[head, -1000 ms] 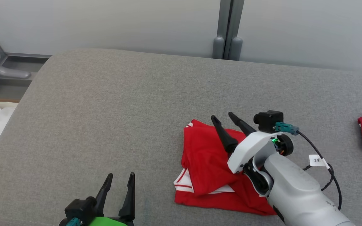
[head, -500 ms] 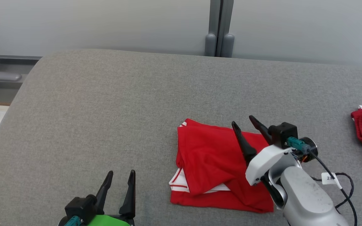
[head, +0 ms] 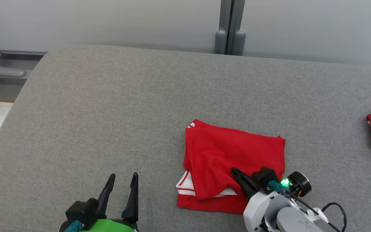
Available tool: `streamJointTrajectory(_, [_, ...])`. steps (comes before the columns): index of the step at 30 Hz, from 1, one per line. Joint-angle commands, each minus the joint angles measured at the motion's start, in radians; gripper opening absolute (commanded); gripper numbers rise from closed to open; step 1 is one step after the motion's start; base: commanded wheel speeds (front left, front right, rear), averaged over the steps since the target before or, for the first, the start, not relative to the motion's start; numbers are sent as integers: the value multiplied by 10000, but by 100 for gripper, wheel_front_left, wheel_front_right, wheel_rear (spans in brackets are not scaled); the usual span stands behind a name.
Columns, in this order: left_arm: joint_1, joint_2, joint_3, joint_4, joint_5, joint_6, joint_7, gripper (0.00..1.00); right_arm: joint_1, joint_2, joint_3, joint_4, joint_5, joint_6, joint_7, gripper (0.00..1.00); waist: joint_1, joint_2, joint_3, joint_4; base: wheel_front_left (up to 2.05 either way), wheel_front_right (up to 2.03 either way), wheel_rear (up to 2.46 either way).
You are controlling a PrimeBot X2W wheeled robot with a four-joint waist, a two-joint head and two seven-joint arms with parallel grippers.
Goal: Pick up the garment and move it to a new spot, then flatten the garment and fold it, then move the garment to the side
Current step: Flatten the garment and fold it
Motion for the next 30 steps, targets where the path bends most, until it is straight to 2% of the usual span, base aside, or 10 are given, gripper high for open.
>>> streamJointTrajectory(1, [-169, -20, 45, -20, 38, -47, -25, 100, 144, -42, 182, 66, 59, -10, -43, 0, 0, 0, 18, 11, 0, 0, 0])
streamJointTrajectory(14, [-239, -38, 60, -18, 36, -47, -24, 100, 92, -43, 2492, -3, 893, -10, -42, 0, 0, 0, 140, -1, 0, 0, 0])
streamJointTrajectory(20, [-277, -48, 65, 23, 41, -47, -25, 100, -128, -43, 3088, -46, 1217, -10, -30, 0, 0, 0, 135, -21, 0, 0, 0])
streamJointTrajectory(25, [-261, -37, 114, -14, 99, -47, -25, 100, -243, -45, 2425, -453, 1399, -10, -38, 0, 0, 0, 17, -161, 0, 0, 0])
streamJointTrajectory(30, [-395, -16, 17, -63, 217, -42, -25, 100, 115, -45, 762, -1301, 1123, -10, -39, 0, 0, 0, -276, -415, 0, 0, 0])
